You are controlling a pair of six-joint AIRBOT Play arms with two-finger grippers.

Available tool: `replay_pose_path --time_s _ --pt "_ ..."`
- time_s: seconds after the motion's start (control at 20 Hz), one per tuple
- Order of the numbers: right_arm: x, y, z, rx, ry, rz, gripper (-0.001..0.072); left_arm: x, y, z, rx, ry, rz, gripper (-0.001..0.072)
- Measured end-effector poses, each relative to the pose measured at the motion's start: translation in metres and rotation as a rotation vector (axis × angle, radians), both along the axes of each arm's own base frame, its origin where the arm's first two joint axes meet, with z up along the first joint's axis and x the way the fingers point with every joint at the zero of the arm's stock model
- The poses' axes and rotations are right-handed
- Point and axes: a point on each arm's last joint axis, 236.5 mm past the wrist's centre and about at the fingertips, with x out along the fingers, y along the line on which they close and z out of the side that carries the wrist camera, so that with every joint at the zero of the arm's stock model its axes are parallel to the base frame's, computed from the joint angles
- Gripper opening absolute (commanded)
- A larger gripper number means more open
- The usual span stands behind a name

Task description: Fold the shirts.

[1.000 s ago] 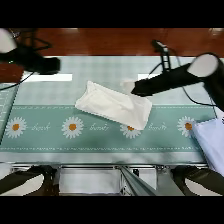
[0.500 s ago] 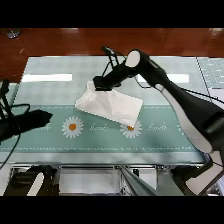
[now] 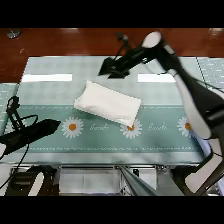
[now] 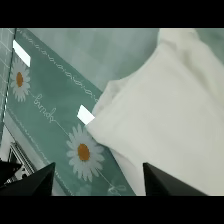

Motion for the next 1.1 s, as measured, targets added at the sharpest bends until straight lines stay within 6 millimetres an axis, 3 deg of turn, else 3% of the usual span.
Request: replay_pose_path --time_s 0.1,0.2,0.3,0.4,0.5,0.65,0.8,0.9,0.95,1.0,1.05,1.1 --pt "0.0 -0.068 0.017 -0.111 -0.042 -0.03 0.0632 0.0 0.0 -0.001 -0.003 0.001 0.001 0.0033" --pt "-0.01 -0.13 0.018 -0.222 -0.046 -0.114 0.0631 -0.001 -0.001 -0.001 -0.007 0.001 0.001 0.0033" --pt "-0.026 -0.174 0.0 -0.275 -0.024 -0.239 0.0632 -0.001 -0.001 -0.001 -0.009 0.002 0.002 0.0033" --pt "-0.051 -0.194 -0.036 -0.275 0.035 -0.369 0.0631 0.0 -0.001 -0.001 -0.009 0.001 0.002 0.0033" --pt "-0.078 -0.195 -0.081 -0.228 0.124 -0.48 0.0631 0.0 -0.001 -0.001 -0.009 0.001 0.002 0.0033" --pt "-0.108 -0.176 -0.133 -0.135 0.262 -0.57 0.0631 0.0 -0.001 -0.001 -0.01 -0.001 0.003 0.0033" --pt "-0.121 -0.149 -0.163 -0.079 0.358 -0.557 0.063 0.0 -0.002 0.0 -0.014 -0.002 0.003 0.0033" --pt "-0.12 -0.132 -0.172 -0.056 0.393 -0.534 0.0598 0.0 -0.003 0.0 -0.02 -0.002 0.003 0.0033" --pt "-0.117 -0.122 -0.175 -0.043 0.407 -0.517 0.0522 0.0 -0.003 0.001 -0.023 -0.003 0.003 0.0033" --pt "-0.115 -0.112 -0.177 -0.042 0.413 -0.487 0.0243 0.0 -0.004 0.001 -0.026 -0.002 0.003 0.0033" --pt "-0.112 -0.104 -0.181 -0.049 0.41 -0.459 0.0021 0.0 -0.004 0.001 -0.028 -0.003 0.003 0.0033" --pt "-0.108 -0.093 -0.18 -0.043 0.403 -0.423 0.0021 0.0 -0.005 0.001 -0.03 -0.003 0.003 0.0033"
